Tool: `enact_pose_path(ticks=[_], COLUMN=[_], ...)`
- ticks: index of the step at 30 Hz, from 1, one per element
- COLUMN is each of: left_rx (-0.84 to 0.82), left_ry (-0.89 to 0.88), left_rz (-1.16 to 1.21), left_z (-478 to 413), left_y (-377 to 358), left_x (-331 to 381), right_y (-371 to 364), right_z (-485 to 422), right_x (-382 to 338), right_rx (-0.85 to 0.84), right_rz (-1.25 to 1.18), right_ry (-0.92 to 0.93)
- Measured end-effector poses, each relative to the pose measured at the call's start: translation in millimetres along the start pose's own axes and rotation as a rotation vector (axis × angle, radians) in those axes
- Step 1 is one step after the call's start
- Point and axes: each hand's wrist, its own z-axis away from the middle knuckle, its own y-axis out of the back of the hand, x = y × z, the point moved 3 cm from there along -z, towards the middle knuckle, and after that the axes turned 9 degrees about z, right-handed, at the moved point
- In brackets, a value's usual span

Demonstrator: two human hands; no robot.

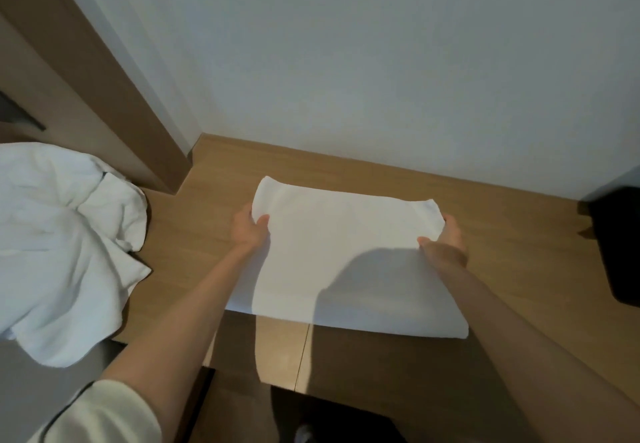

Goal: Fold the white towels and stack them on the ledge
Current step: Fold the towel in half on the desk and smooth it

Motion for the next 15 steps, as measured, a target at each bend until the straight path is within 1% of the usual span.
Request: enact_pose_path(ticks=[3, 6, 7, 11, 13, 15], left_rx=[0.003, 0.009, 0.033, 0.214, 0.208, 0.121], left_ry=[-0.027, -0.026, -0.009, 0.057, 0.047, -0.027], left_rz=[0.083, 0.103, 0.077, -0.089, -0.088, -0.016], left_z=[-23.9, -43.0, -48.4, -51.2, -49.6, -48.0], left_y=[-14.6, -26.7, -29.6, -33.8, -33.4, -31.2], left_x=[13.9, 22.1, 23.7, 39.9, 48.6, 54.1], right_y=[1.3, 2.0, 2.1, 4.8, 5.5, 6.4], right_z=[-25.9, -46.3, -52.0, -64.6, -65.7, -67.0], right_x=[-17.5, -28.2, -30.8, -35.2, -34.0, -32.4], right_rx=[0.018, 0.024, 0.027, 0.083, 0.121, 0.194], right_rz=[-0.020, 0.024, 0.054, 0.184, 0.175, 0.077], right_ry=[0.057, 0.128, 0.144, 0.180, 0.168, 0.143])
